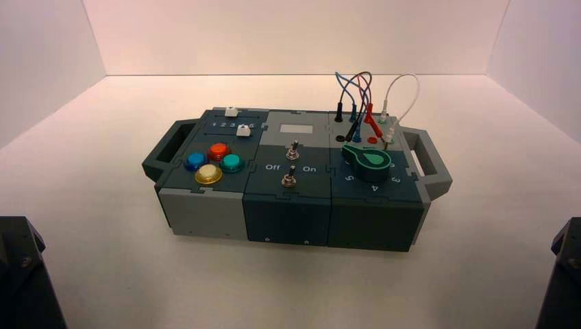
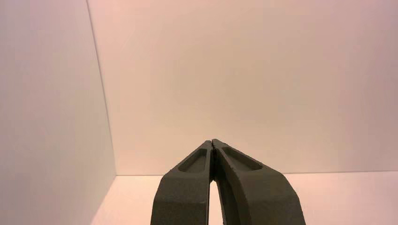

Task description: Move the box to the left.

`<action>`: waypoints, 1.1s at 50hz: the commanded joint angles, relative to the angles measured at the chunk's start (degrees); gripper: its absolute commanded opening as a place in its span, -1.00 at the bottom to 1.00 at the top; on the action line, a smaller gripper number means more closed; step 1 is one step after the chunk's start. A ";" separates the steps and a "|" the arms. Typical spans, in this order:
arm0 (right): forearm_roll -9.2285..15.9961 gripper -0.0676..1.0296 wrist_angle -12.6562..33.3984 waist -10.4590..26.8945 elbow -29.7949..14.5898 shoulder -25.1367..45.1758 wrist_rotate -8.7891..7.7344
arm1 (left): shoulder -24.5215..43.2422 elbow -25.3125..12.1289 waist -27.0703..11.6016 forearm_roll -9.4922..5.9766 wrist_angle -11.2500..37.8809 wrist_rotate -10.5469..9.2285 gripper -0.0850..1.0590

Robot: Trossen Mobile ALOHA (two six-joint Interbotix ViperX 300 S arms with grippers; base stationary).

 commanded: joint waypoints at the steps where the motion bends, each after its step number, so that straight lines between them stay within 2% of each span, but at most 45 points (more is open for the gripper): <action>1: 0.00 -0.92 -0.09 0.09 -1.85 0.44 -0.09 | 0.09 -1.76 -0.26 0.18 -0.18 0.09 -0.91; 12: 0.00 -0.92 0.62 0.18 -1.85 0.44 0.00 | 0.18 -1.76 -0.26 0.18 0.00 0.09 -0.91; 17: 0.00 -0.92 2.72 0.18 -2.02 0.44 -0.09 | 0.44 -1.93 -0.44 0.18 1.05 0.09 -0.91; 24: -0.09 -0.92 10.11 0.35 -3.96 0.53 -0.53 | 0.88 -4.22 -2.55 0.26 8.09 0.53 -0.91; 32: -1.76 -0.92 18.37 0.35 -5.62 1.41 -1.14 | 2.46 -6.42 -6.15 0.26 15.21 0.79 -0.91; 40: -3.43 -0.92 24.87 0.35 -6.77 2.81 -1.23 | 4.57 -8.53 -8.35 0.26 19.34 0.79 -0.91; 50: -4.13 -0.92 33.84 0.35 -7.65 5.36 -1.49 | 4.66 -9.32 -9.76 0.26 22.06 0.79 -0.91; 51: -4.04 -0.92 35.95 0.35 -7.91 6.15 -1.49 | 4.66 -9.67 -10.20 0.26 23.29 0.79 -0.91; 55: -4.04 -0.92 39.64 0.35 -8.79 7.91 -1.41 | 4.66 -10.63 -11.43 0.26 27.25 0.79 -0.91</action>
